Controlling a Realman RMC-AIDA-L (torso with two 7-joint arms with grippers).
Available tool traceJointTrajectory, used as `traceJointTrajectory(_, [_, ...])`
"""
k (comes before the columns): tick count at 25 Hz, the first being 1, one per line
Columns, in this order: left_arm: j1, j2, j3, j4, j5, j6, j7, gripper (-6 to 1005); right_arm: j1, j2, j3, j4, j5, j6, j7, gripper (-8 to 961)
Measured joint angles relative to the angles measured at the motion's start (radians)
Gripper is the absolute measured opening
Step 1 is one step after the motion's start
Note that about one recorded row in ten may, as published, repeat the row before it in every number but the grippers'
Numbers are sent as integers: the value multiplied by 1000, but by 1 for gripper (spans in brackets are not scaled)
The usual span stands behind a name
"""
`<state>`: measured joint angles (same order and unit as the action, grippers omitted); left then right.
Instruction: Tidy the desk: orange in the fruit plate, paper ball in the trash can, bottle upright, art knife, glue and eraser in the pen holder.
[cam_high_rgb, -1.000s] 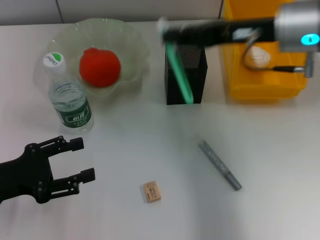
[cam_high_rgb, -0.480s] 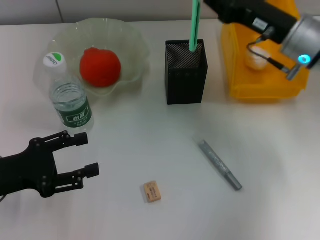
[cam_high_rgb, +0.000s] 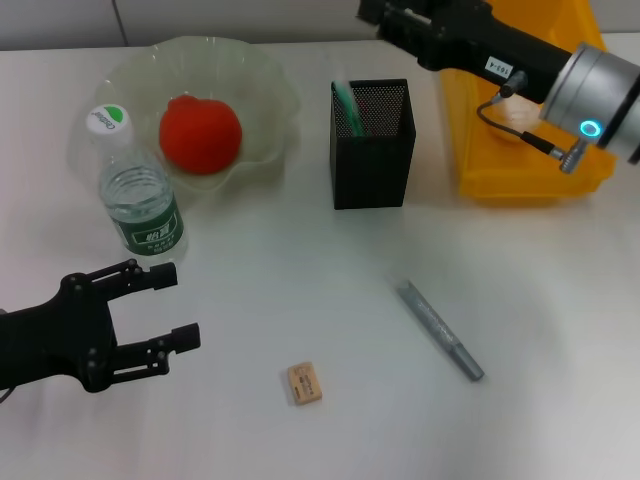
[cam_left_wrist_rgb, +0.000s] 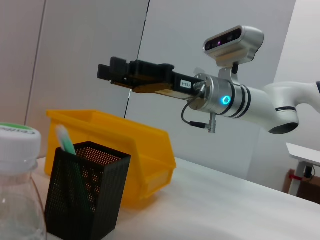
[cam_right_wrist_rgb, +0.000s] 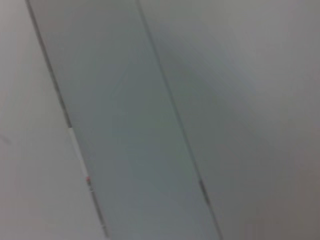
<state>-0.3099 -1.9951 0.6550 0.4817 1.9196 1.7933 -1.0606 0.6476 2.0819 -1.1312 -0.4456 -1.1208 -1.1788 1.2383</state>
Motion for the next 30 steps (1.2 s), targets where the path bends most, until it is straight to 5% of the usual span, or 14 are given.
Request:
traceJointTrajectory(4, [-3,2,5,0,2,5,-4,798,-64,-17,-42,-186,-106,-55,157,495])
traceJointTrajectory(8, [-3,5,6,0,2,5,-11,798,-108,-31,-22,-505,-450,-210,457,561])
traceJointTrajectory(11, [1,7,7,0,2,9,-15,798,-87,-34,-15,-738,-738,-382,671,611])
traceJointTrajectory(15, [4,9,7,0,3,13,-19,798,-13,-8,-87,-948,-1028,-587,833,610])
traceJointTrajectory(20, [5,8,8,0,3,16,-19,798,89,1,-356,-979,-1175,-664,920,610])
traceJointTrajectory(30, [10,6,8,0,2,20,-13,798,173,9,-688,-842,-1131,-419,984,608])
